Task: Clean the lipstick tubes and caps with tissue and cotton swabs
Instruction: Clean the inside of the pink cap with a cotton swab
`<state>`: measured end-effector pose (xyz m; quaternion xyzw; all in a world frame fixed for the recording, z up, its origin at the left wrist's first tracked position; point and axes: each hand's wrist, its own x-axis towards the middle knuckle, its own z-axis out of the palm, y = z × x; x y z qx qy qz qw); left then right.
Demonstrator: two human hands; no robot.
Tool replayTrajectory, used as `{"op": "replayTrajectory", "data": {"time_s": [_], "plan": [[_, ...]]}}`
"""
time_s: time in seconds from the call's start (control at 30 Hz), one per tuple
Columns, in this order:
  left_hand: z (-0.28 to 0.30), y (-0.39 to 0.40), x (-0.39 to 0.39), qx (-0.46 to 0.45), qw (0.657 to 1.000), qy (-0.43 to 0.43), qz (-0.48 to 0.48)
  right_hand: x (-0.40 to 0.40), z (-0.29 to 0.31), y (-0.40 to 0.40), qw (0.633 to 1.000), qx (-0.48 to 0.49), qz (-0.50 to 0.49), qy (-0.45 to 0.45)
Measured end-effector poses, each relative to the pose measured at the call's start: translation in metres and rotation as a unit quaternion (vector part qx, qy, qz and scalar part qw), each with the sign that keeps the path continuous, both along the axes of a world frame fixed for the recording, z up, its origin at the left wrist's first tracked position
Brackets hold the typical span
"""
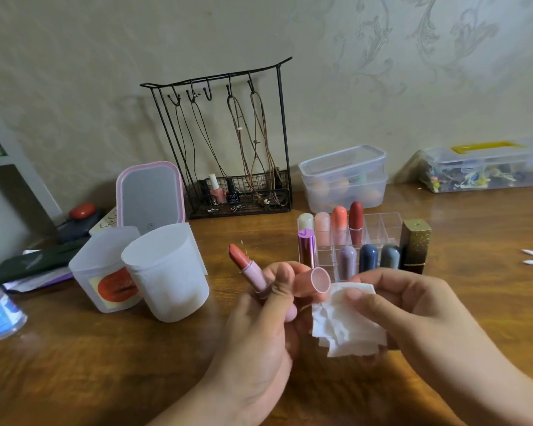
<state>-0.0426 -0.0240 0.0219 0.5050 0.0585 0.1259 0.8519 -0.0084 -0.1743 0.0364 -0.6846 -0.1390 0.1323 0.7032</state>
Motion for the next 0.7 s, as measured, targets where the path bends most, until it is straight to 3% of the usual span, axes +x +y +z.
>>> {"op": "replayTrajectory", "data": {"time_s": [0.13,0.3,0.47,0.6,0.7], "plan": [[-0.0008,0.003,-0.0016,0.052,0.998,0.017,-0.006,-0.0015,0.0011,-0.0013,1.0,0.004,0.009,-0.021],[0.0063,0.0058,-0.0007,-0.044,0.998,0.04,-0.013,0.0,0.0006,-0.0028,0.999,0.026,0.01,-0.037],[0.003,0.004,-0.0015,0.005,0.999,0.038,-0.007,-0.0033,-0.0012,-0.0001,0.994,-0.005,0.019,-0.107],[-0.0007,0.0026,-0.0018,0.085,0.995,0.031,0.038,-0.0057,0.0028,0.0001,0.996,0.021,0.049,-0.07],[-0.0007,0.0005,-0.0014,0.053,0.998,0.04,0.021,-0.0055,0.006,0.0002,0.997,0.029,0.053,-0.057]]}}
